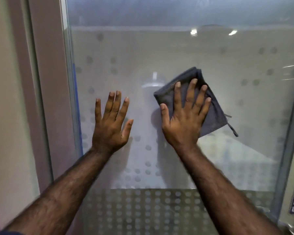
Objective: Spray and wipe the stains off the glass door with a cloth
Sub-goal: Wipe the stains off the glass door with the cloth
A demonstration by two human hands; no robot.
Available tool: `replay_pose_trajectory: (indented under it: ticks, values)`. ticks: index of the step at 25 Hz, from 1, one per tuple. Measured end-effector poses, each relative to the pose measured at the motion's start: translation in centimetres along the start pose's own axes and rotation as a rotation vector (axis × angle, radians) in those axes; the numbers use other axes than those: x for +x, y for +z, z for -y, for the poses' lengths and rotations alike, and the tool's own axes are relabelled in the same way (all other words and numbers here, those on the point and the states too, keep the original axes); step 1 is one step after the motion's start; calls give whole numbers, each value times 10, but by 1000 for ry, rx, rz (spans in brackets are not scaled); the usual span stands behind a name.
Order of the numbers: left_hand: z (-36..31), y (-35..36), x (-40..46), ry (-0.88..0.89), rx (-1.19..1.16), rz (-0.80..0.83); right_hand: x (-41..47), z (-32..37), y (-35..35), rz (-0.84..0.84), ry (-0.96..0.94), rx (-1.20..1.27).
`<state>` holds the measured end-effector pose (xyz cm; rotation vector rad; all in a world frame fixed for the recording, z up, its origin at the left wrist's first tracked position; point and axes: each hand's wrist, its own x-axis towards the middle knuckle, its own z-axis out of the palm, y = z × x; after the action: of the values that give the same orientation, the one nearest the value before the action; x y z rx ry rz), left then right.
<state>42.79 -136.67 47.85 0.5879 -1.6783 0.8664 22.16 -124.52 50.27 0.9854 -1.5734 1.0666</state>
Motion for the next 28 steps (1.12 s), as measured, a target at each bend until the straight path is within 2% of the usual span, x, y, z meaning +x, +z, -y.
replay_pose_trajectory:
  ticks: [4, 7, 9, 11, 14, 16, 19, 22, 25, 28]
  values:
    - [3, -5, -3, -91, -17, 18, -74, 43, 15, 113, -332, 103]
    - [18, -9, -23, -66, 6, 47, -136, 3, 18, 193, -478, 108]
    - [29, -12, -34, -37, 35, 55, -136, -29, 14, 194, -408, 86]
    - [37, -12, -38, -20, 50, 45, -101, -45, 10, 122, -218, 35]
    - [37, -9, -37, -18, 28, 25, -32, -19, 6, 40, 1, -18]
    - [38, -8, -39, -14, 2, 17, -16, 20, 9, 20, -64, 15]
    - [41, -9, -40, -12, -12, 12, -56, 65, 22, 104, -351, 87]
    - [41, -9, -40, 13, -7, 10, -143, 45, 32, 183, -516, 146]
    - [41, -8, -42, 19, 15, -1, -208, -15, 28, 224, -457, 89]
    - [40, -6, -42, 33, 42, -14, -195, -68, 20, 172, -247, 17]
